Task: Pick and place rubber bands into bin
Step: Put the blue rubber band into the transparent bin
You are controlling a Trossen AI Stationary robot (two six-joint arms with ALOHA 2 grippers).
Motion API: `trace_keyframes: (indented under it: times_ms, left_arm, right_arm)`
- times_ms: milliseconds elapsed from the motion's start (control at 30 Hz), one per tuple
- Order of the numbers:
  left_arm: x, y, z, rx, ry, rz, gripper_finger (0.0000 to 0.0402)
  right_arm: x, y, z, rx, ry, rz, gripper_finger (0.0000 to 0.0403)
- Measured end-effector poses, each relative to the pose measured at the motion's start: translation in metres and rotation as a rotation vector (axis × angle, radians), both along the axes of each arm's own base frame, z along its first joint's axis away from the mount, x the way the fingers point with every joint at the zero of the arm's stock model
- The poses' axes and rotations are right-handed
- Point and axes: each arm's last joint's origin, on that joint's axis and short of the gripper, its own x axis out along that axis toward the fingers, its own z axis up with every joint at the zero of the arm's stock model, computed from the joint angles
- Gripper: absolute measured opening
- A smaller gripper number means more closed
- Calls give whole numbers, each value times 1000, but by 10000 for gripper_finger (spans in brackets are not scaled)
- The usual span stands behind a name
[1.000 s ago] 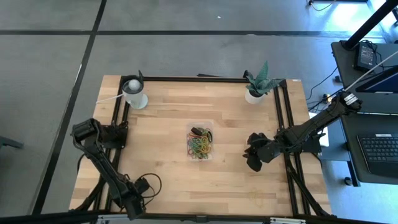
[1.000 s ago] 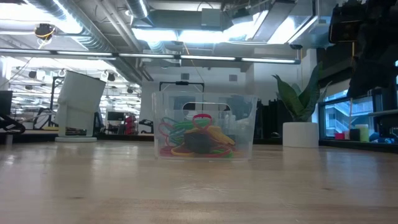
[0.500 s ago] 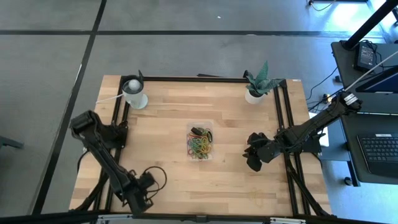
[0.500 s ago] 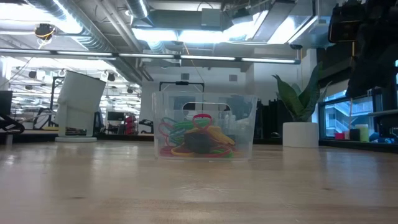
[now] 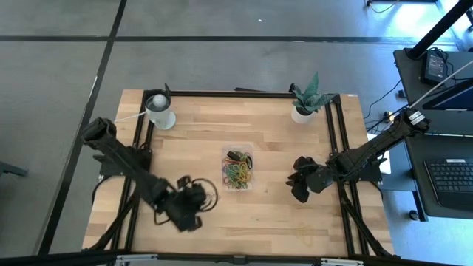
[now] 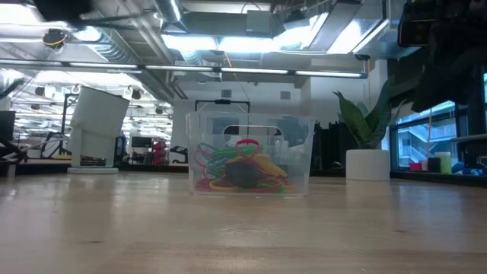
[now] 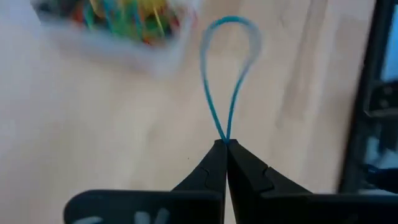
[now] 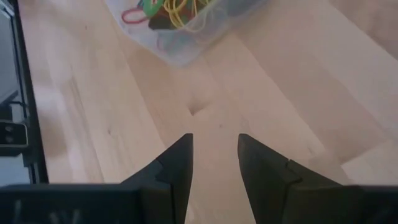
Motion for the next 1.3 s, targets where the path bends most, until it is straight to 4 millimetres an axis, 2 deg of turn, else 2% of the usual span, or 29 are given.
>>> trace_keyframes:
  times_ms: [300, 500, 667, 833, 1033, 1133, 1300]
  left_arm:
    - [57, 81, 32, 198, -78, -123, 2]
    - [86, 129, 39, 211, -177, -252, 2]
    - [98, 154, 37, 200, -208, -334, 2]
    - [107, 164, 11, 216, -82, -400, 2]
    - [122, 164, -36, 175, 85, -386, 2]
    - [123, 164, -57, 158, 192, -380, 2]
    - [126, 165, -75, 140, 252, -384, 17]
  right_arm:
    - [2, 0, 1, 10, -21, -18, 130]
    - [3, 0, 3, 83, -41, -87, 130]
    - [3, 0, 3, 141, -41, -149, 130]
    - [4, 1, 3, 190, -52, -191, 130]
    - [8, 2, 5, 207, -101, -223, 130]
    - [10, 2, 6, 197, -131, -241, 130]
    - [10, 2, 5, 181, -132, -252, 130]
